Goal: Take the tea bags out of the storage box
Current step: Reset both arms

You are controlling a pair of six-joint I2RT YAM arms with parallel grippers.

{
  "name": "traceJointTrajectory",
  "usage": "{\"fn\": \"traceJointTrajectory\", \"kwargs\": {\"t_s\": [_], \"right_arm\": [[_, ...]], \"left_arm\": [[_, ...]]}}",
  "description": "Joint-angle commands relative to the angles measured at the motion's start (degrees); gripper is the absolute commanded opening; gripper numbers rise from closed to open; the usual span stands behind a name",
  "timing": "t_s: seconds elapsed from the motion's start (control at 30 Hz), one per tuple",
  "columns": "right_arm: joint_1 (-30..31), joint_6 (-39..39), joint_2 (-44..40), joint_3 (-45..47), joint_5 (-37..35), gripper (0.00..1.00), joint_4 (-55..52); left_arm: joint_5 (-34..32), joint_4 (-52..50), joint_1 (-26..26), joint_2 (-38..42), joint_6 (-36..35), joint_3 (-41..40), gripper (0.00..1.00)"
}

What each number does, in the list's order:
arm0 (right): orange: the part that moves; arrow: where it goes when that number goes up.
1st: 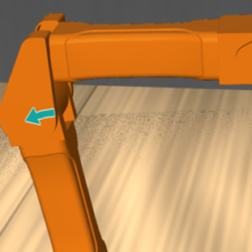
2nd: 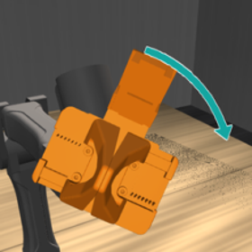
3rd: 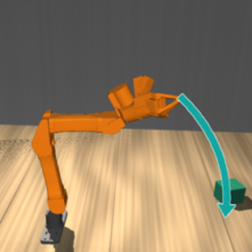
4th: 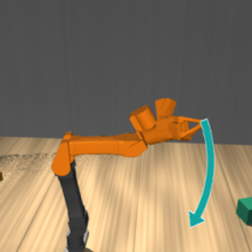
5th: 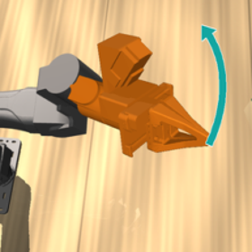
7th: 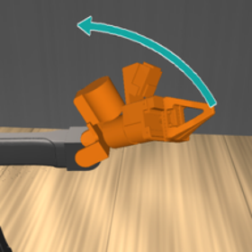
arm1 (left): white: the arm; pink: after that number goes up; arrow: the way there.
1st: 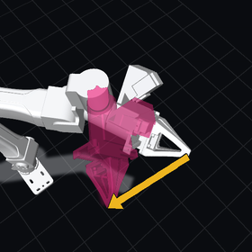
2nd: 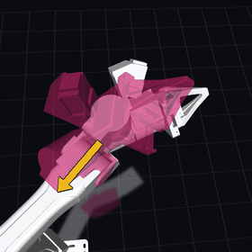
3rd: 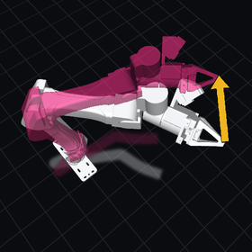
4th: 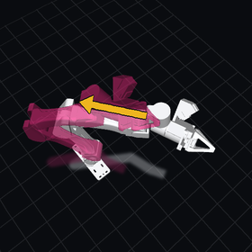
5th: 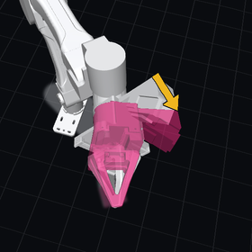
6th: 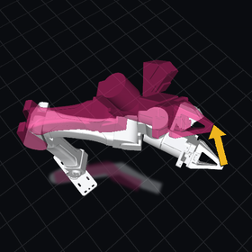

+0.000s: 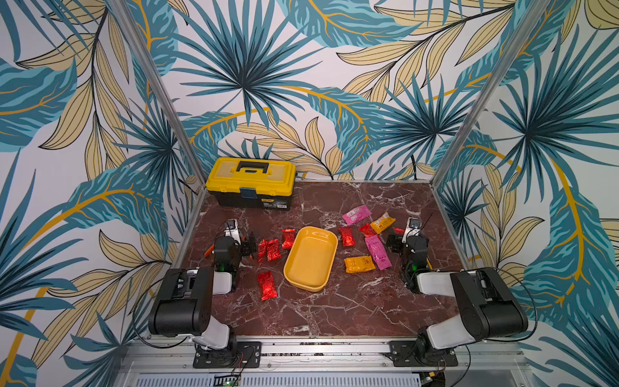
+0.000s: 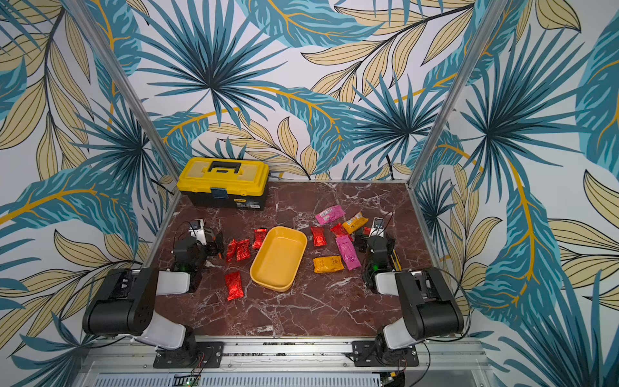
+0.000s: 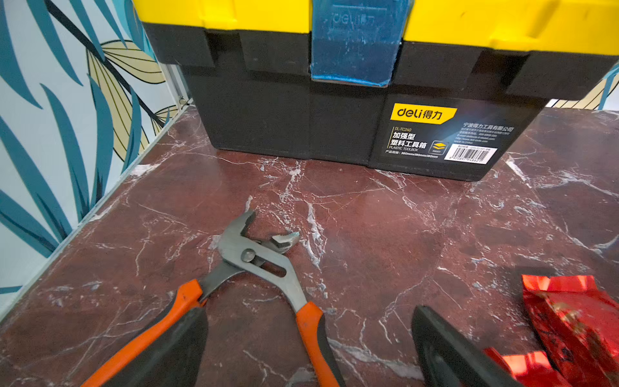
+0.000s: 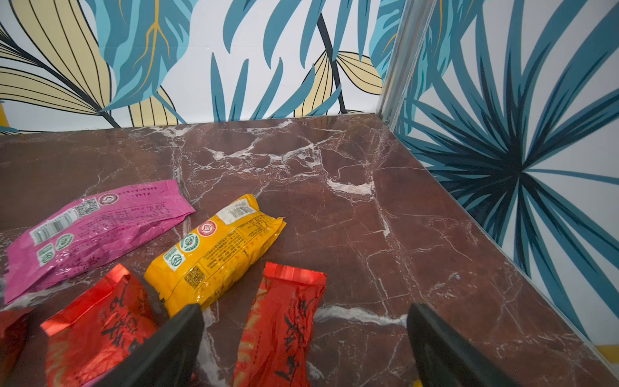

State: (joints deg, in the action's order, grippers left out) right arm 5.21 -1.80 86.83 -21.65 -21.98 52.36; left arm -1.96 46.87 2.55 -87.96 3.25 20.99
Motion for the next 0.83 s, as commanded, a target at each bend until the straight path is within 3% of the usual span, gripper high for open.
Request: {"fn": "traceJointTrajectory", "kwargs": {"t_s": [0.0, 0.8], "right_arm": [[-0.3, -0.9, -0.2, -0.5, 0.5, 0.99, -0.6], [-0.6, -0.9, -0.4, -0.6, 1.5, 1.0, -1.0]], "left_arm": [[-0.9, 0.3, -0.3, 1.0, -0.6, 2.2, 1.0], [-0.9, 0.2, -0.3, 1.0, -0.7, 2.2, 1.0]]}}
